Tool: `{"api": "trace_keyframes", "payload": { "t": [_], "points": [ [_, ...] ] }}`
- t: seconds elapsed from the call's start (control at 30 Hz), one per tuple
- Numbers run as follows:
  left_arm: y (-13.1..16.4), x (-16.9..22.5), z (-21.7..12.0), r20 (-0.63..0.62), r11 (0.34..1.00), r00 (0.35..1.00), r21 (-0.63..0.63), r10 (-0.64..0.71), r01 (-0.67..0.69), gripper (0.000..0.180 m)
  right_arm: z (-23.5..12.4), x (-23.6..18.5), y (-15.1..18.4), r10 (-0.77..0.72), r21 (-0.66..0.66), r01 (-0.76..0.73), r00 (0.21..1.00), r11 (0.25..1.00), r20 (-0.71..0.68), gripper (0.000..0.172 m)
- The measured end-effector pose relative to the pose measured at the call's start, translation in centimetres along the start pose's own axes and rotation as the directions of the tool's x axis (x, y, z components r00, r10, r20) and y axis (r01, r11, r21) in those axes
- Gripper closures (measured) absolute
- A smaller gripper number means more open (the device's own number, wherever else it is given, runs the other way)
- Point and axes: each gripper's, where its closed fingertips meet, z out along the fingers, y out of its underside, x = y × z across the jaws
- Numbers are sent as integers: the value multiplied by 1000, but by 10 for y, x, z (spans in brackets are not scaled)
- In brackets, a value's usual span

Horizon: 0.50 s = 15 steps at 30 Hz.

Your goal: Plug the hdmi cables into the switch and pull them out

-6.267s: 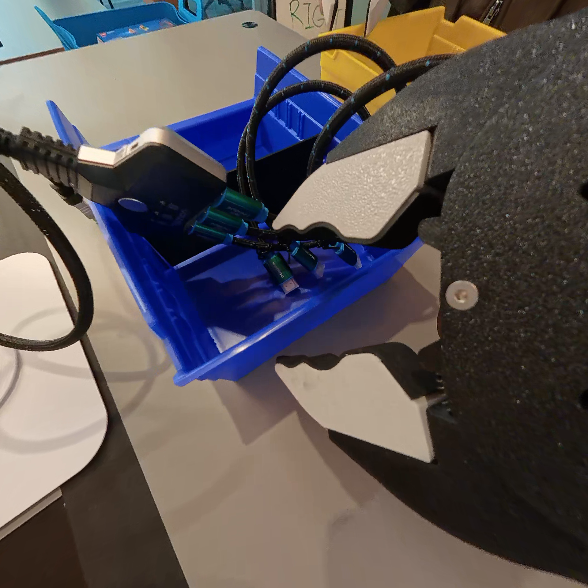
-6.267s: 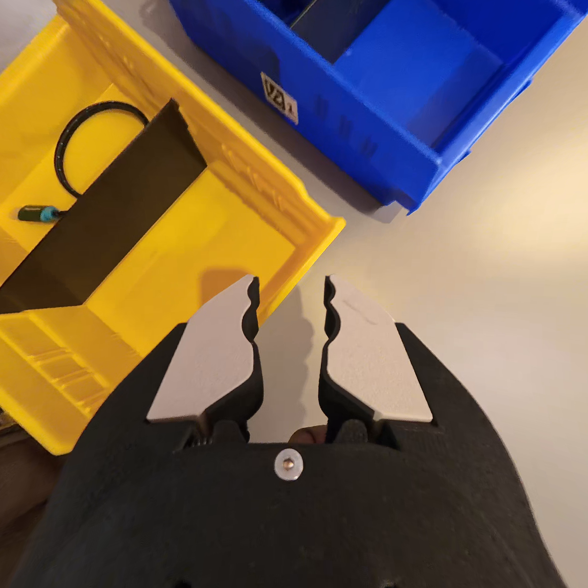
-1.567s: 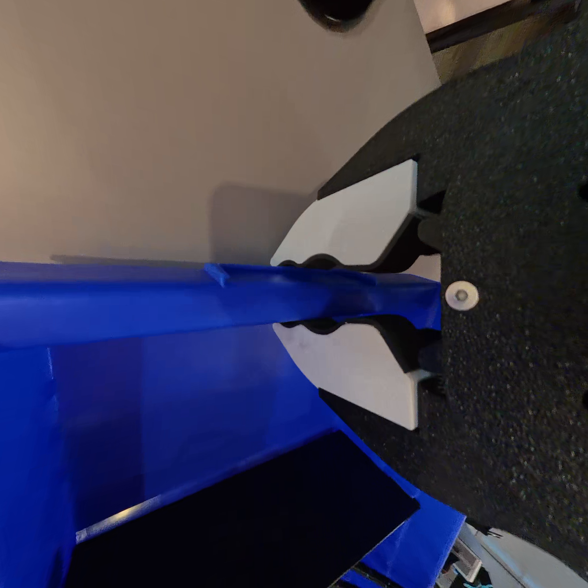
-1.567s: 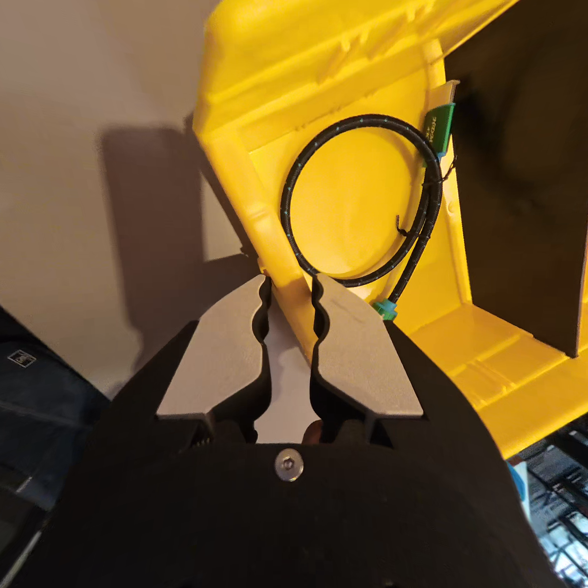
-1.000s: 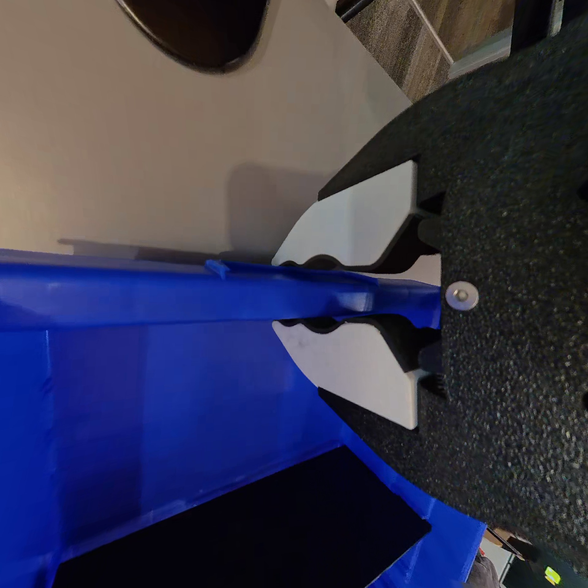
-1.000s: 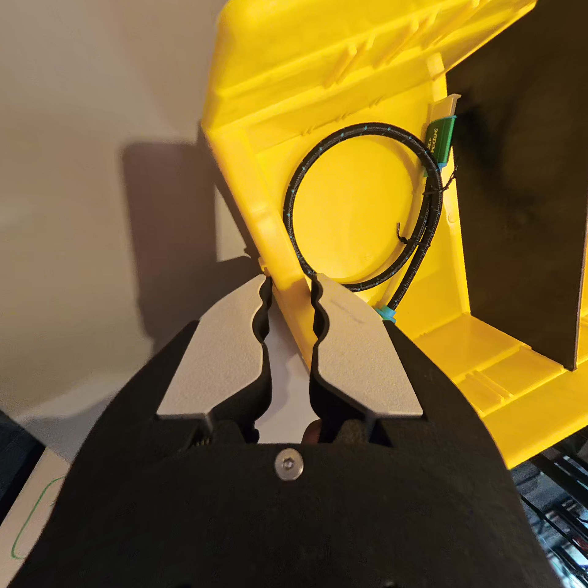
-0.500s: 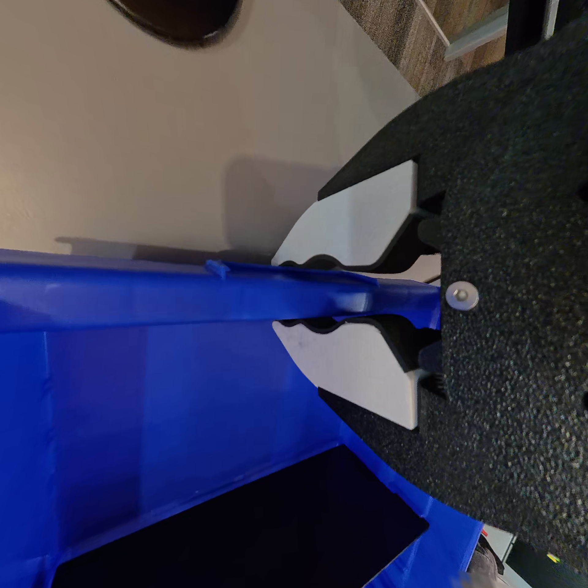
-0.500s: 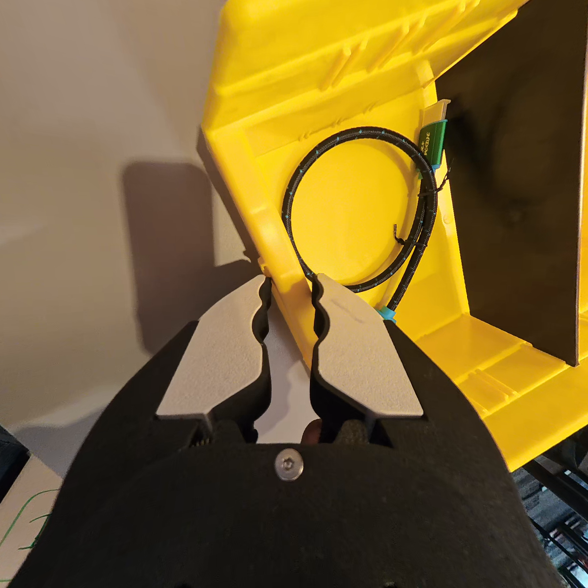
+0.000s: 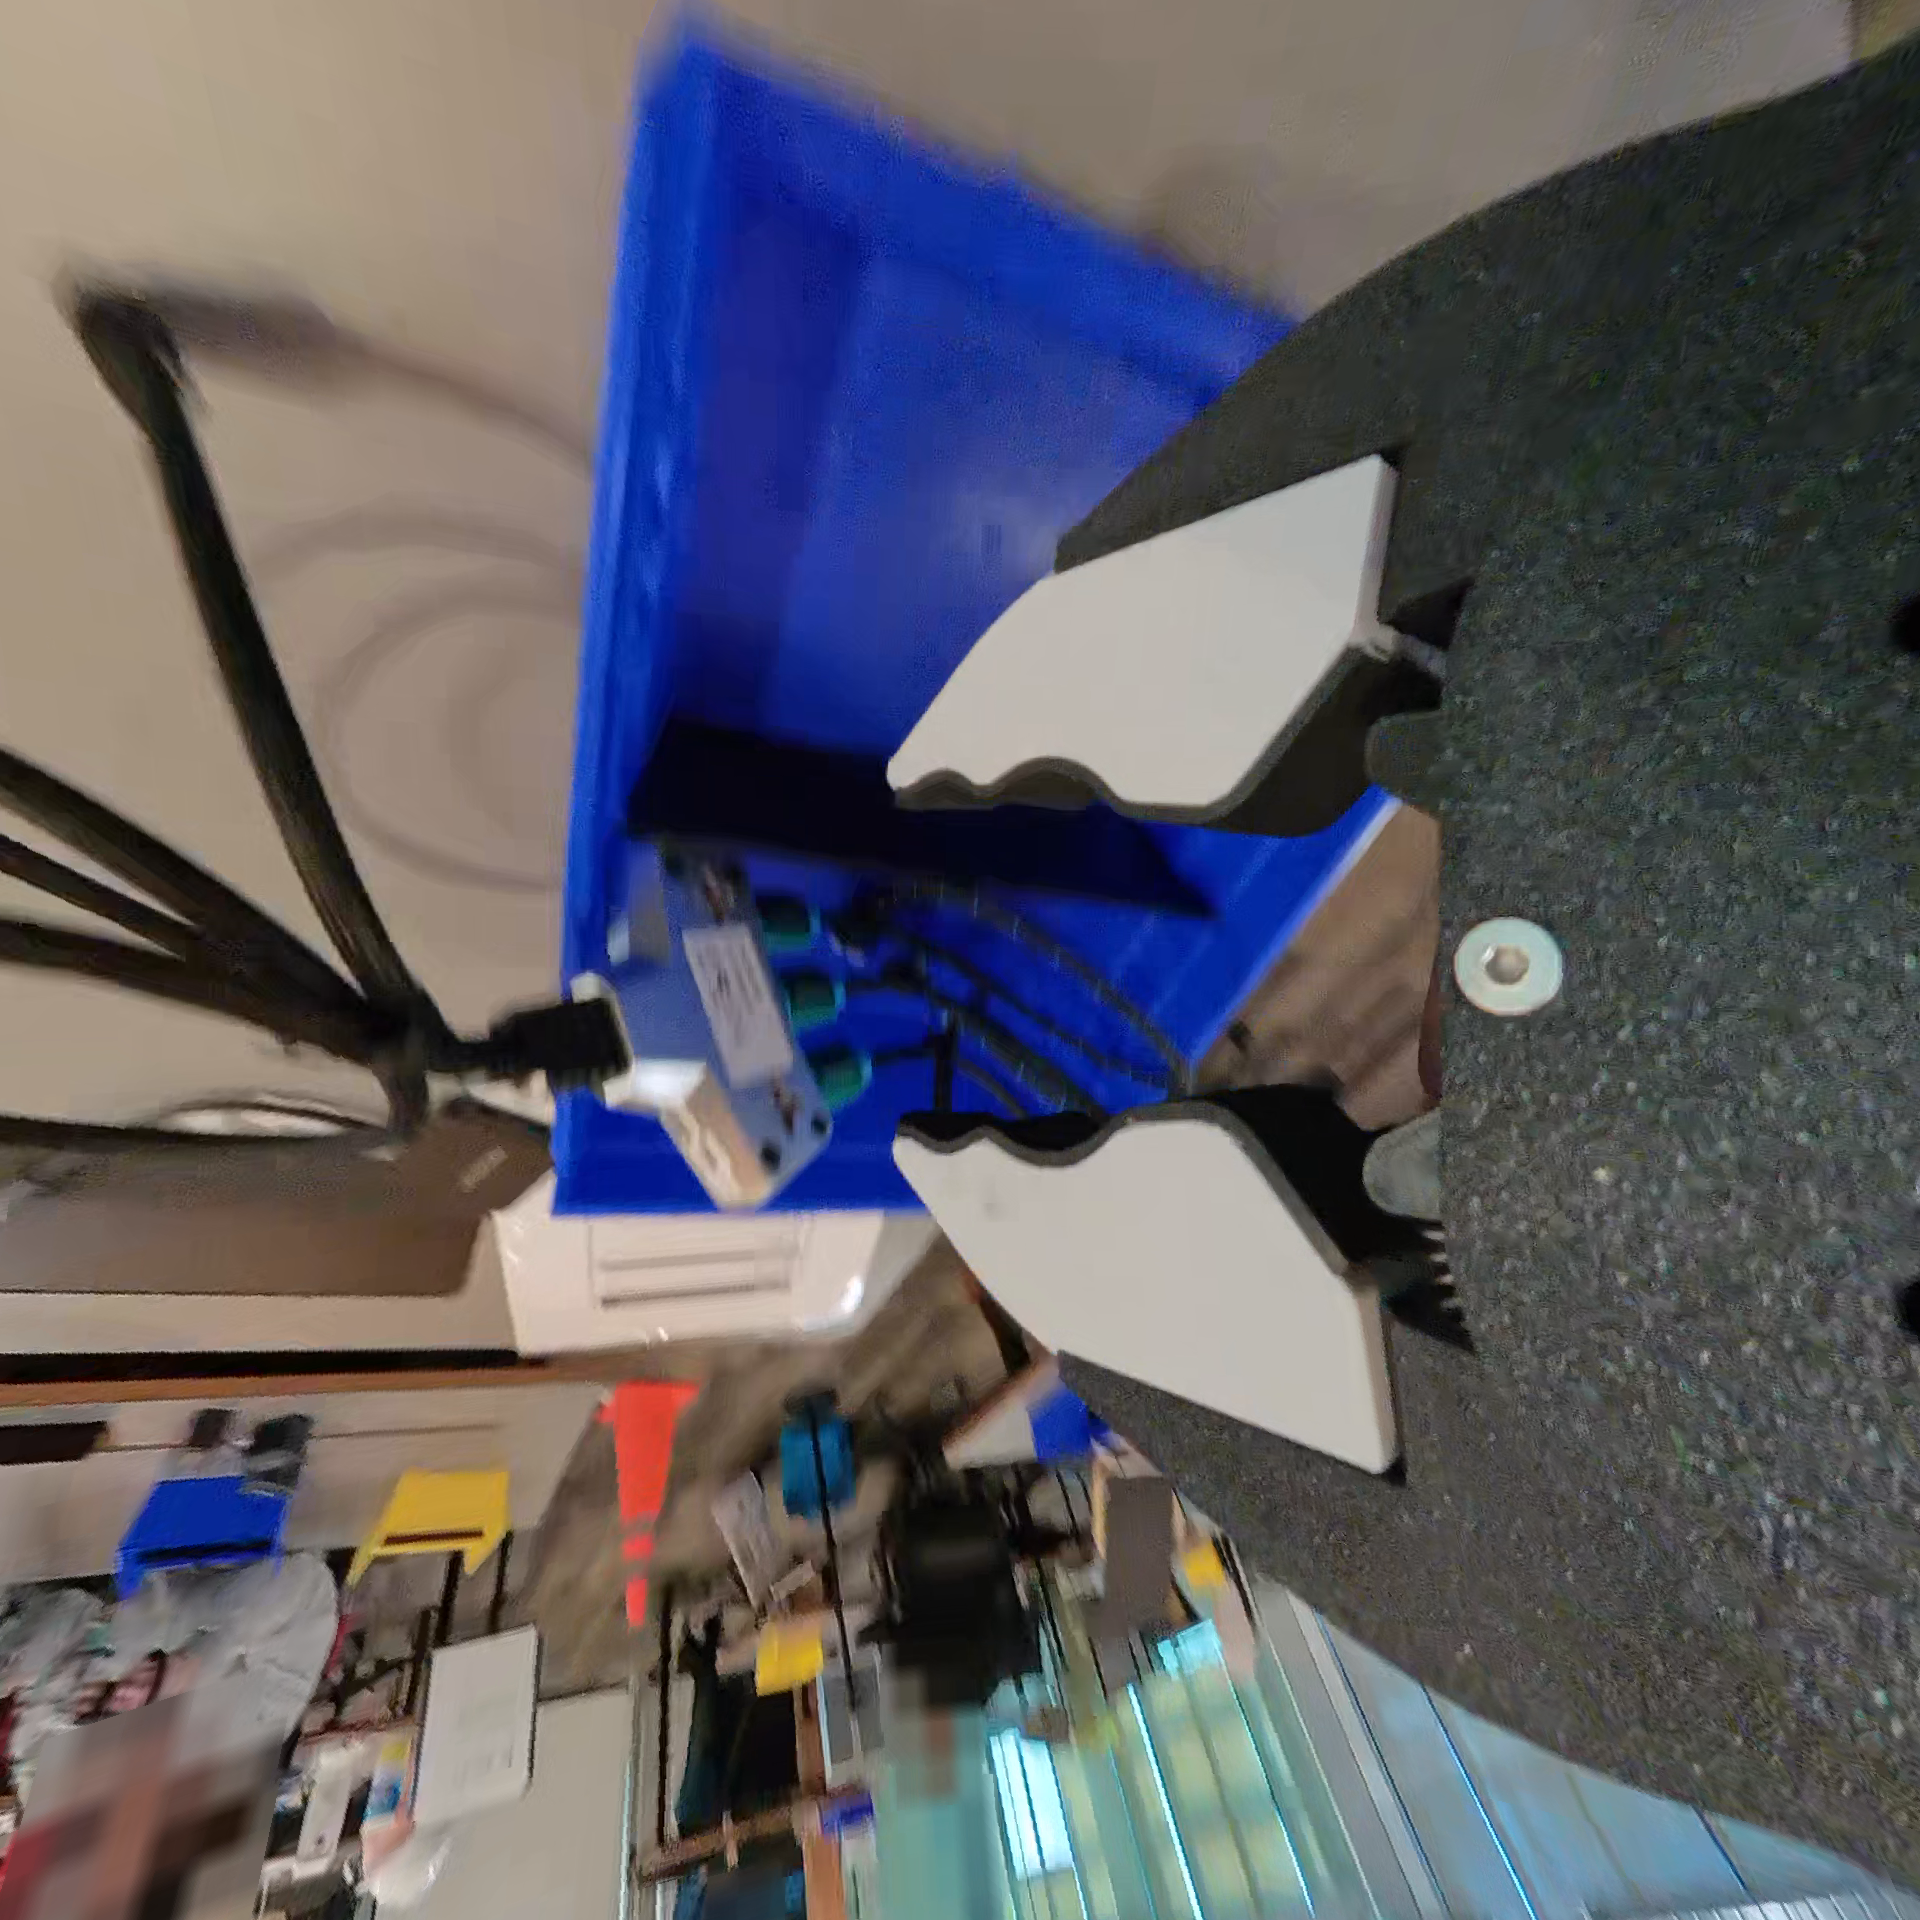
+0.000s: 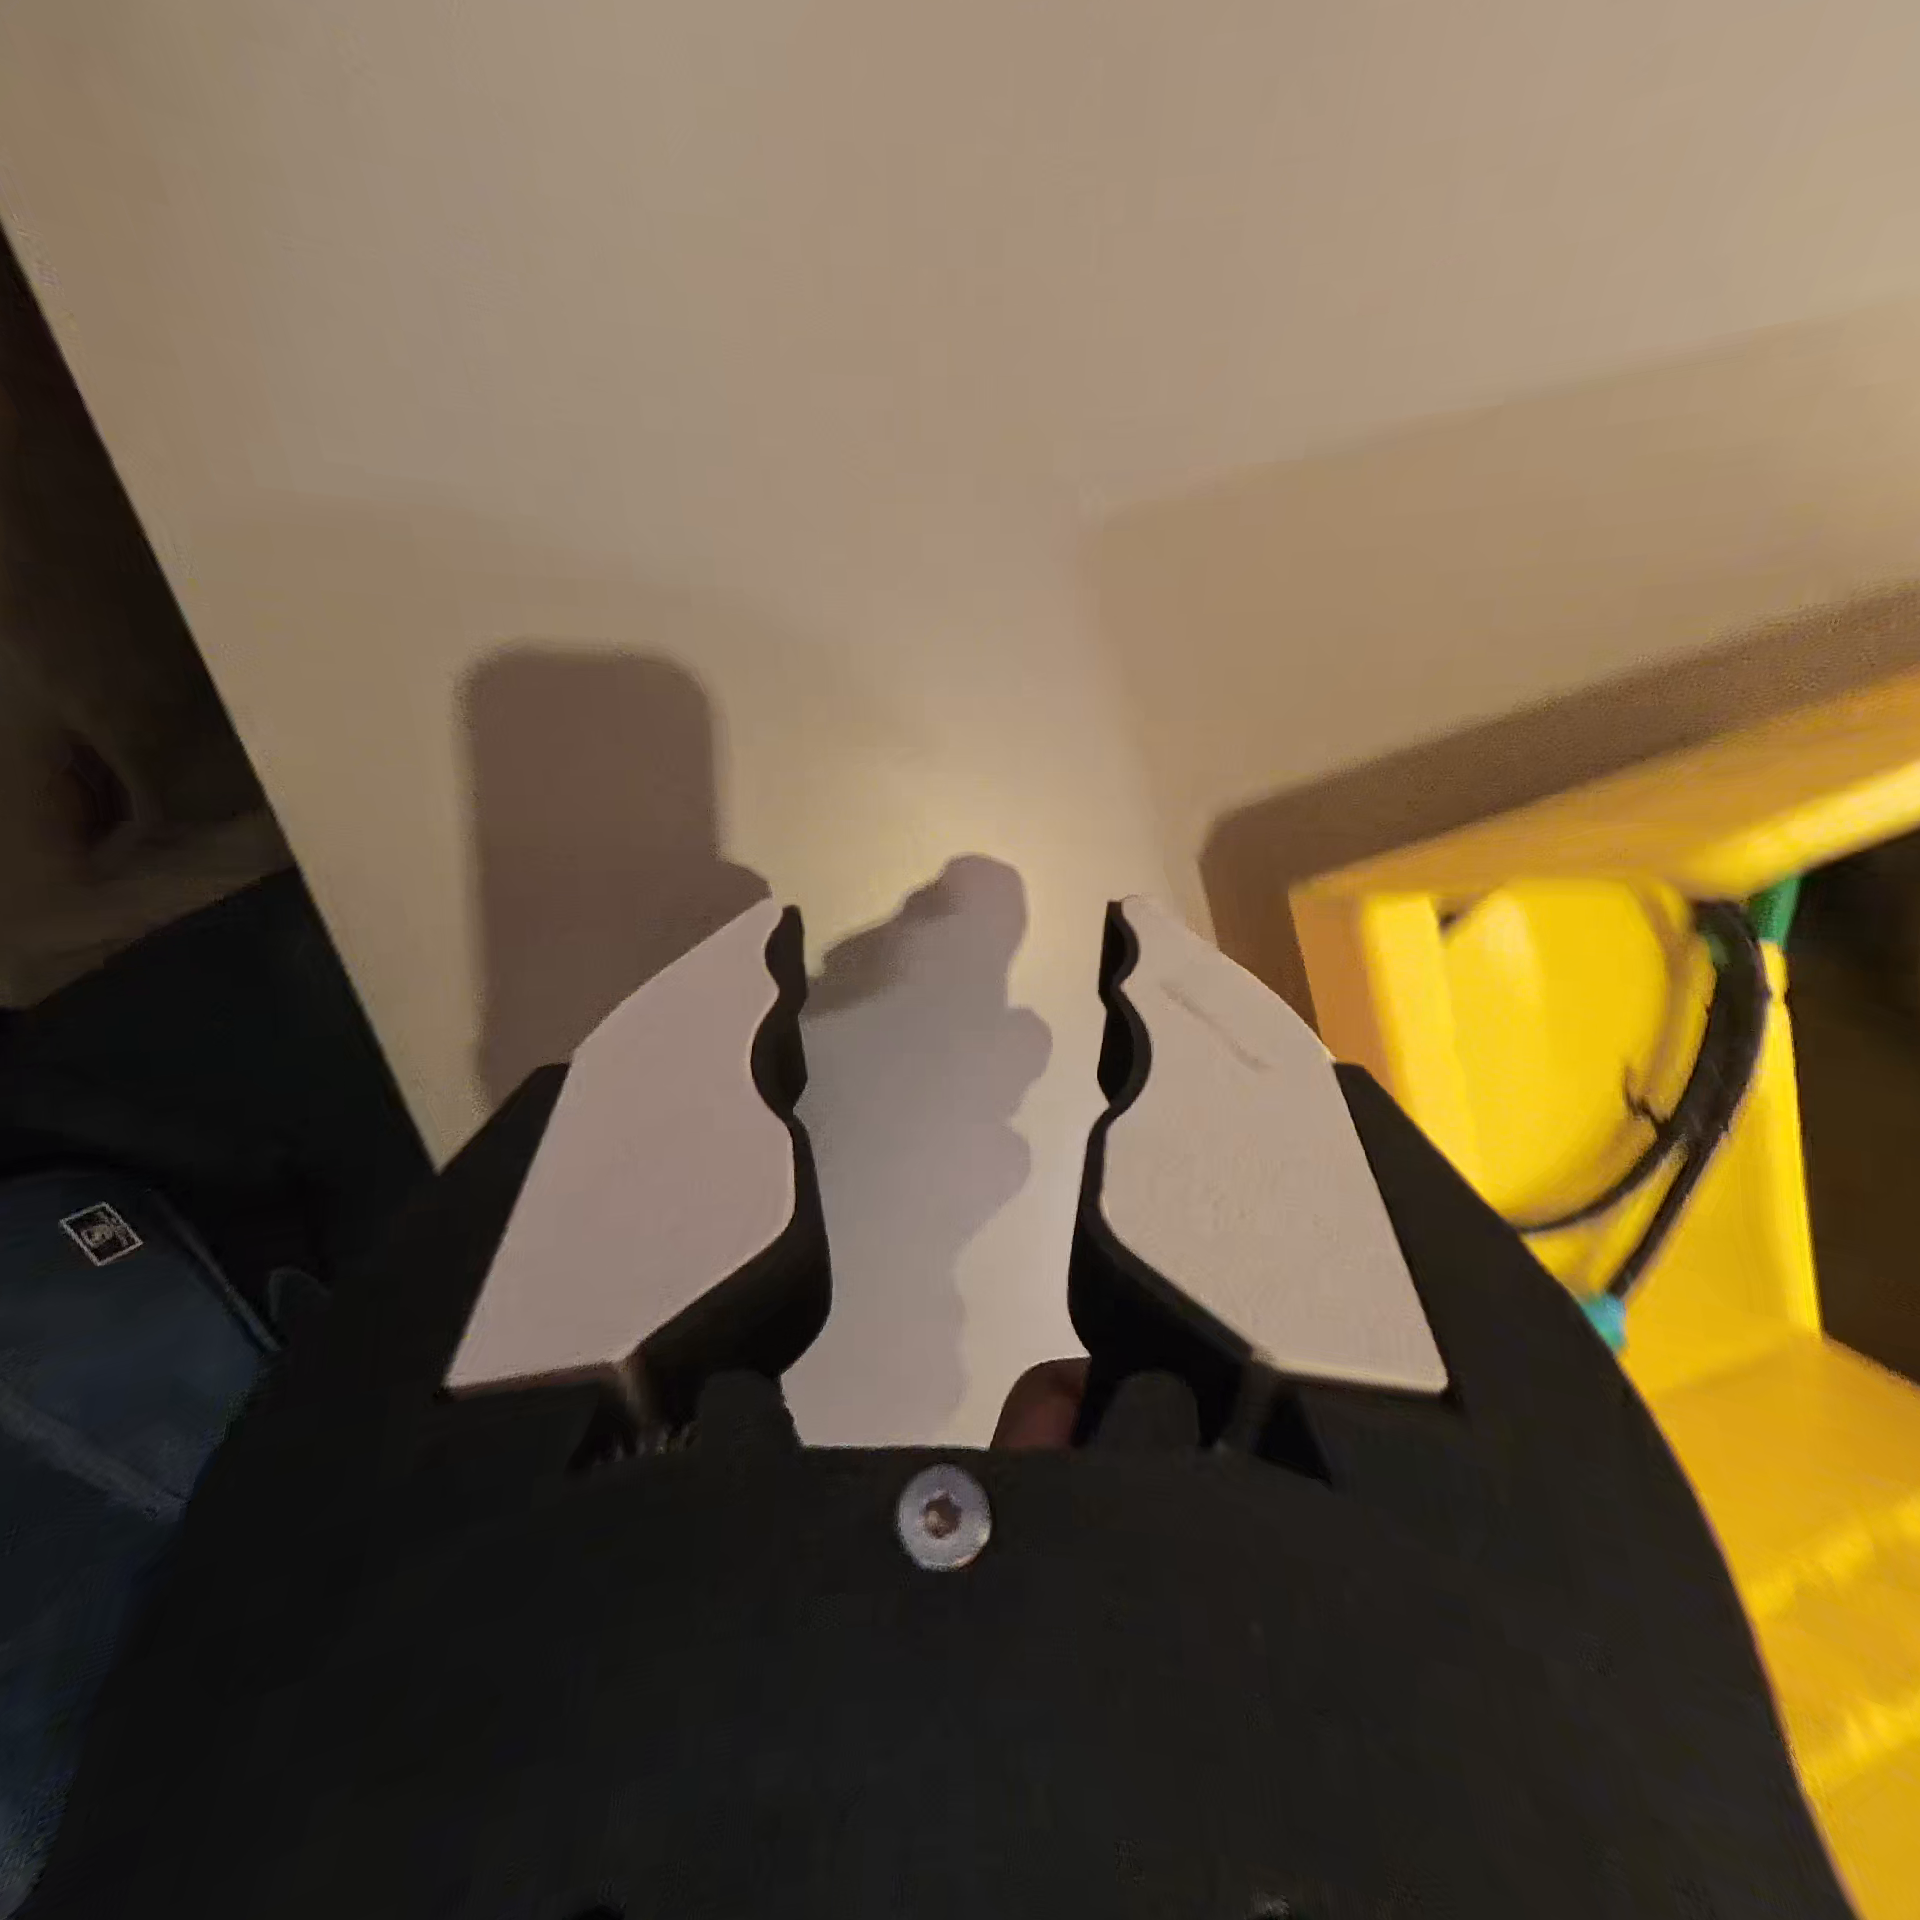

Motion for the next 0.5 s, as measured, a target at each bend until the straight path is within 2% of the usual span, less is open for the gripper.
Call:
{"api": "trace_keyframes", "payload": {
  "t": [0.03,0.13,0.23,0.37,0.47,0.5],
  "points": [
    [3,-16,18,10,997,998,-59,55,-54,120,12,-5,-9,-28,6,27,999,1000,24,117],
    [5,-41,65,-61,967,982,-170,180,-188,118,38,-14,-29,-69,35,66,995,997,66,117],
    [-4,-42,88,-185,931,945,-199,270,-305,121,47,-21,-38,-64,69,59,995,996,70,118],
    [0,-21,102,-399,868,852,-215,341,-448,132,54,-29,-35,-16,95,9,997,995,76,119],
    [4,-17,92,-543,839,782,-235,305,-491,151,56,-34,-34,20,125,-32,996,992,91,120],
    [6,-21,88,-557,823,776,-263,297,-503,152,56,-35,-33,28,132,-41,995,990,93,120]
  ]
}}
